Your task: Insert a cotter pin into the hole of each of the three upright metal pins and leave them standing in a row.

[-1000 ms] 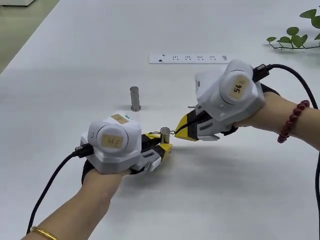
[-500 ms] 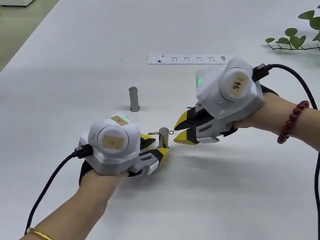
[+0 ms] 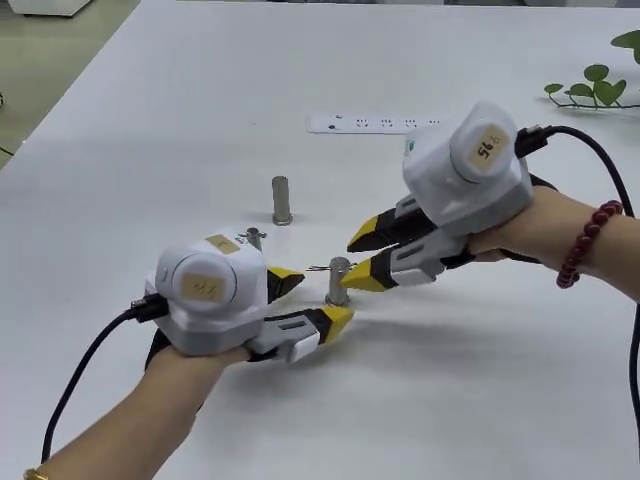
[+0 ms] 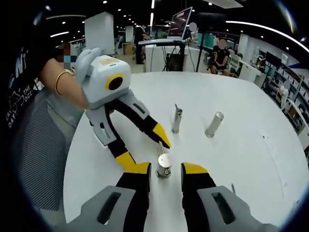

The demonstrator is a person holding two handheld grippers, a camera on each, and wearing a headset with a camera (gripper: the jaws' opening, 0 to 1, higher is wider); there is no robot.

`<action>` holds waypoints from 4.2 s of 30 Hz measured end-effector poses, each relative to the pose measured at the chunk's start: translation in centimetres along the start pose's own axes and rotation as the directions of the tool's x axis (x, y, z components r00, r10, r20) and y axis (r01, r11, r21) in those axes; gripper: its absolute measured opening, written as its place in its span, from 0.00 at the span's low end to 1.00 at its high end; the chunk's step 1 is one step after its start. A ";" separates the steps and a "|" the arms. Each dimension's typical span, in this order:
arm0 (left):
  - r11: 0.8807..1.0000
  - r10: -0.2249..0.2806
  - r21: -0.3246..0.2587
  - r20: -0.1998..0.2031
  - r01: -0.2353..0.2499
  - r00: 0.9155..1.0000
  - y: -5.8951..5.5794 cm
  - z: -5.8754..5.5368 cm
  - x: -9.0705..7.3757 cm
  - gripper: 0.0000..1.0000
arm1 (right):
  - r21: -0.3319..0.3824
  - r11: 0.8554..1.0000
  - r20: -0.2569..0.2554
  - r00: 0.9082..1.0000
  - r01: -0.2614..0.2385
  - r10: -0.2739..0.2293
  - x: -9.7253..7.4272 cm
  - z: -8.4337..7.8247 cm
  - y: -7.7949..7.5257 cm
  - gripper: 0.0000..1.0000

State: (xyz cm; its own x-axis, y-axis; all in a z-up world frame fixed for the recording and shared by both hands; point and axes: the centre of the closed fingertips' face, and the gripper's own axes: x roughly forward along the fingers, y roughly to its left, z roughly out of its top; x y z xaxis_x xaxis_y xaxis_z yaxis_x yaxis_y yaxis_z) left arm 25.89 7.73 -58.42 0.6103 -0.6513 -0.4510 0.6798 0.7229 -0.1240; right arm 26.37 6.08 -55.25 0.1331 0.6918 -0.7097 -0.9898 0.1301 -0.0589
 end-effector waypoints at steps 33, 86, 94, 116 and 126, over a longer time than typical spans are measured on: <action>1.000 0.026 -0.014 0.088 -0.024 0.996 0.0 3.3 -5.7 0.74 | 0.026 0.999 -0.017 0.999 -0.046 0.047 2.8 -0.2 0.5 0.10; 0.994 0.109 0.016 0.033 -0.110 0.993 2.8 1.6 -8.2 0.97 | 0.063 0.998 0.004 1.000 0.029 -0.029 3.8 1.7 -3.4 0.09; 0.994 0.108 0.015 0.029 -0.108 0.994 2.8 1.5 -8.2 0.96 | 0.047 0.999 -0.004 1.000 0.012 -0.011 4.2 1.8 -3.4 0.09; 0.995 0.093 0.018 0.011 -0.094 0.996 2.7 1.1 -8.1 0.96 | 0.007 1.000 -0.010 1.000 -0.013 0.013 4.9 1.5 -3.5 0.10; 0.996 0.083 0.029 0.003 -0.083 0.997 2.4 1.0 -8.0 0.96 | 0.034 0.999 0.018 1.000 -0.004 0.003 4.6 1.8 -3.7 0.21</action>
State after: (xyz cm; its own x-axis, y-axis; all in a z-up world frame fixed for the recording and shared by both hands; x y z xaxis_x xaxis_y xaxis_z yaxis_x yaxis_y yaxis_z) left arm 23.10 14.45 -54.24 0.6654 -0.5900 -0.4573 0.6386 0.7672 -0.0606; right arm 30.79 10.07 -57.01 0.1307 0.7050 -0.6971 -0.9879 0.1516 -0.0319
